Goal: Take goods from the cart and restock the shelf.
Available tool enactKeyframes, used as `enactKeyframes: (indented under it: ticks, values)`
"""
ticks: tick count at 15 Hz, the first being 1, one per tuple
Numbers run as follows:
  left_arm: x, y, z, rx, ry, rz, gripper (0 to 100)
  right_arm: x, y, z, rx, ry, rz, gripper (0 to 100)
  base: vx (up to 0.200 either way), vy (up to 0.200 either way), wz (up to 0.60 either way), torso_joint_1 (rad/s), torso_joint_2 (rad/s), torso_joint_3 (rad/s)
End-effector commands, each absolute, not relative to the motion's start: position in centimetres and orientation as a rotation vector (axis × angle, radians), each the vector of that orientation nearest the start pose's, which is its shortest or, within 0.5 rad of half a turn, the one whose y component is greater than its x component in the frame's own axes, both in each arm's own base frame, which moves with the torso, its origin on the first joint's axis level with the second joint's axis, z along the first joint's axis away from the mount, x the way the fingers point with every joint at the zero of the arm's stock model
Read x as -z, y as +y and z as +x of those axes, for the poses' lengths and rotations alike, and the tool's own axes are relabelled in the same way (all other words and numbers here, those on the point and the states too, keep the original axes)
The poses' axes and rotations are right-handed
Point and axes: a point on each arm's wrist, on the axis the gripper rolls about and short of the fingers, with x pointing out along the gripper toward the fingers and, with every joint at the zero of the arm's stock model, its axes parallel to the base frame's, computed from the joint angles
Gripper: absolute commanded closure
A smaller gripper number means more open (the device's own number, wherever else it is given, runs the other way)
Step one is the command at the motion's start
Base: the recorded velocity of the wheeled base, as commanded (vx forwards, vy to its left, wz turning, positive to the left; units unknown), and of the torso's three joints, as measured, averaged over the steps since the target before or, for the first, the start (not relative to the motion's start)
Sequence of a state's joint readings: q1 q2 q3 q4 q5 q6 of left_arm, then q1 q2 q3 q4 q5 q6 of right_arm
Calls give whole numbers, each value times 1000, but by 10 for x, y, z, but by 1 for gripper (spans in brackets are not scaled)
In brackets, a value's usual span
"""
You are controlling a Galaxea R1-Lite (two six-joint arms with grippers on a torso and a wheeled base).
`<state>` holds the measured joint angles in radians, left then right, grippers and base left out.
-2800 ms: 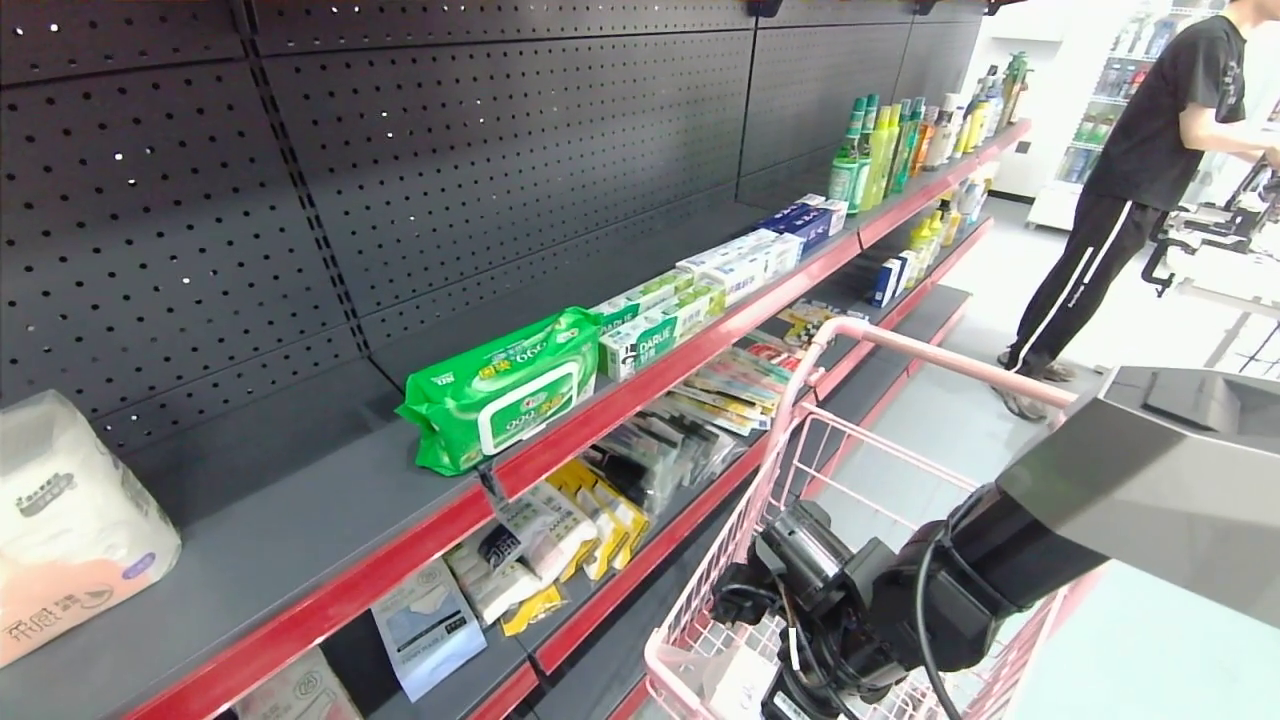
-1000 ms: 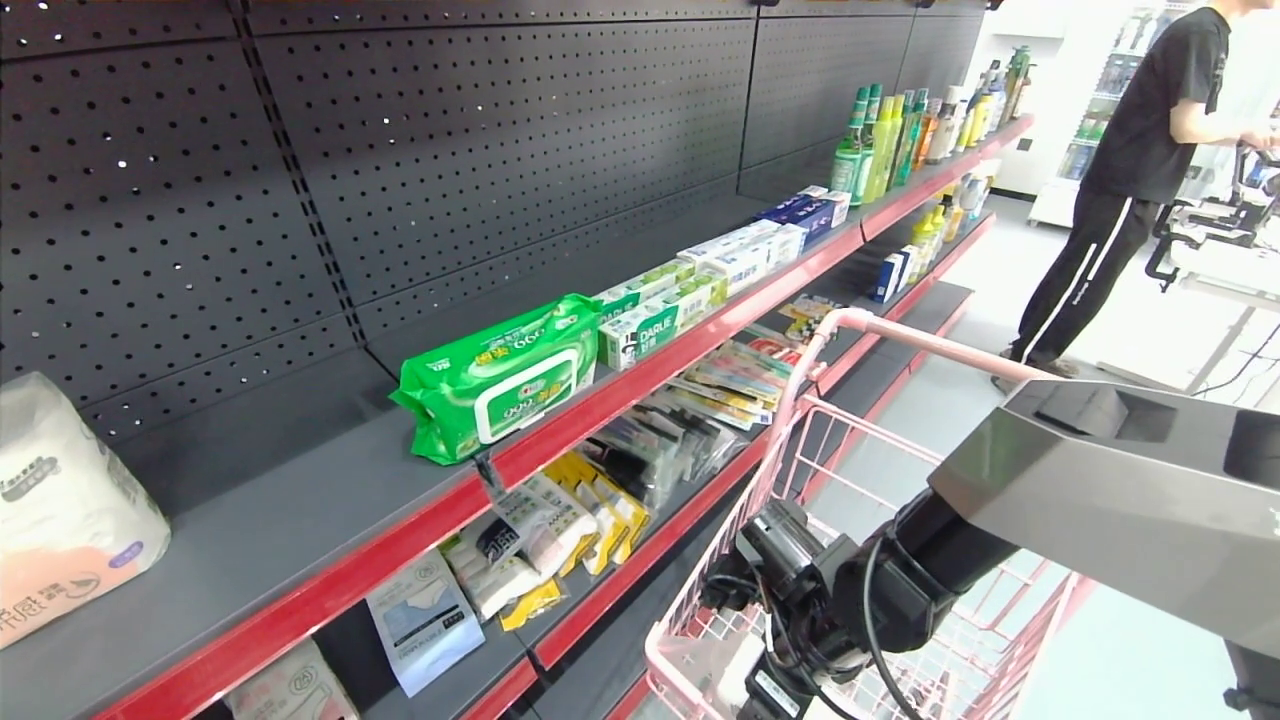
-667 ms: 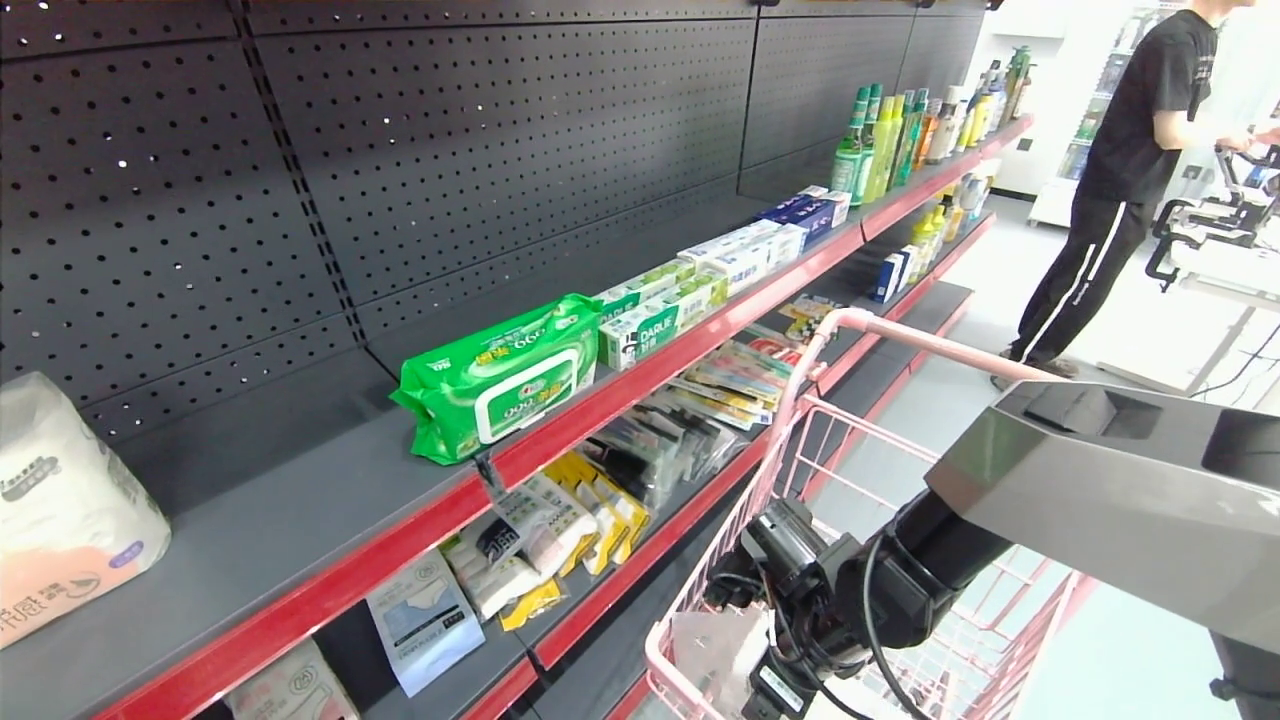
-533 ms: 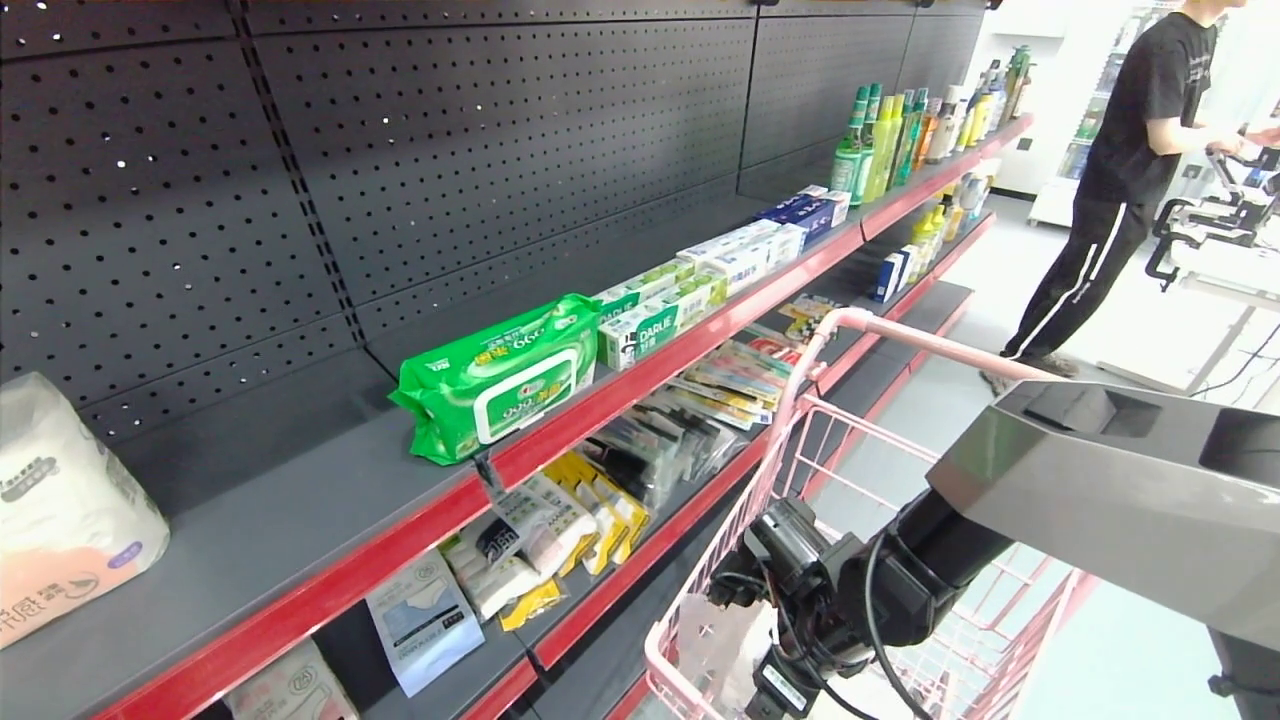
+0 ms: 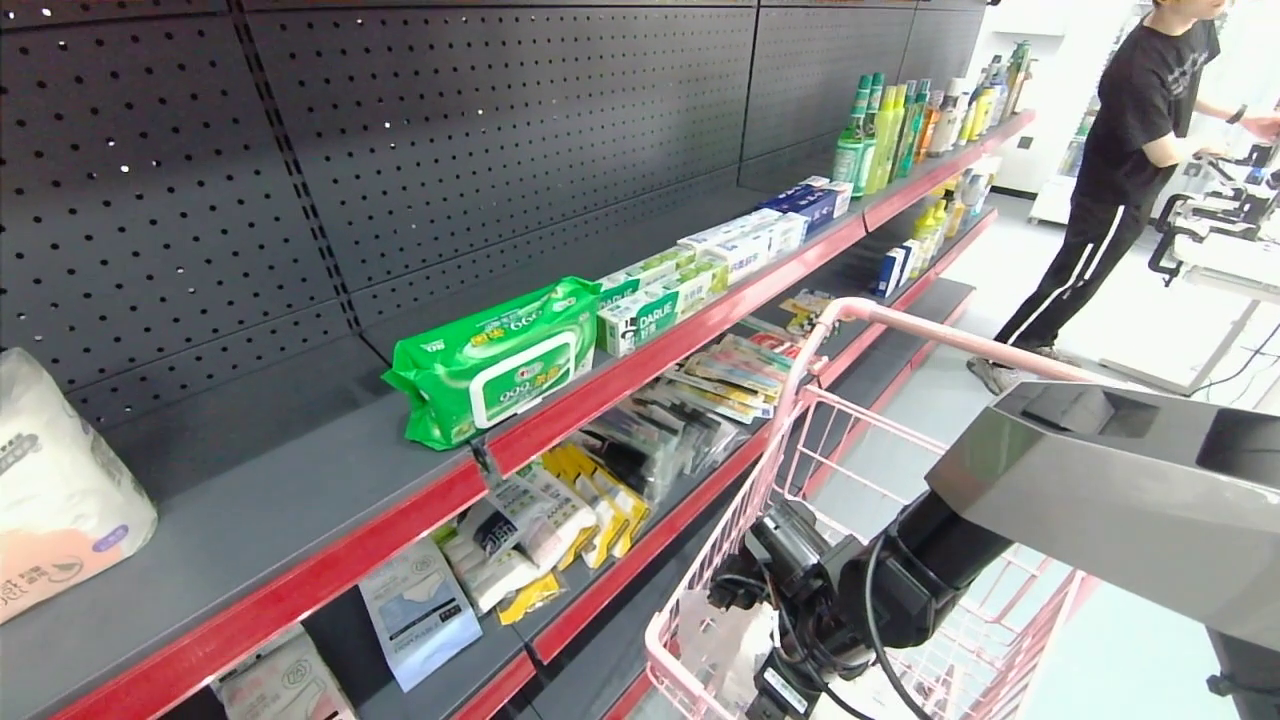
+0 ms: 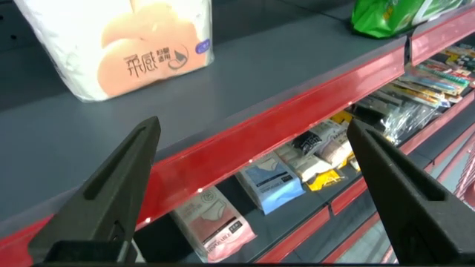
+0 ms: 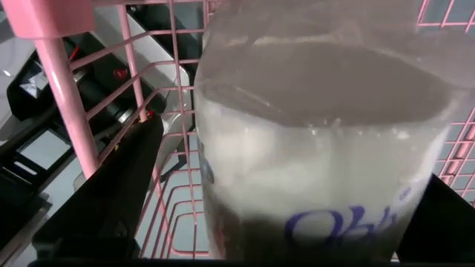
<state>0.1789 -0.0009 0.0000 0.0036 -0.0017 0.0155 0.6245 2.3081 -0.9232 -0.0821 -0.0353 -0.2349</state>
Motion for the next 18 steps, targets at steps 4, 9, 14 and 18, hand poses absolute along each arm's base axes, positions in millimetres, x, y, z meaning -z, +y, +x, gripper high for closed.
enactKeyframes:
  ticks: [4,9,14,18]
  values:
    - [-75,-4,-22,-178,4,15,0,32,198,275,-650,1174,-624,0,0,0,0,-23,59,28]
    - [-75,-4,-22,-178,4,15,0,37,198,275,-648,1183,-627,0,0,0,0,0,0,0]
    - [-75,-4,-22,-178,4,15,0,39,195,274,-647,1183,-621,100,0,0,0,0,0,0]
    - [-75,-4,-22,-178,4,15,0,45,196,274,-642,1138,-604,100,0,0,0,0,0,0]
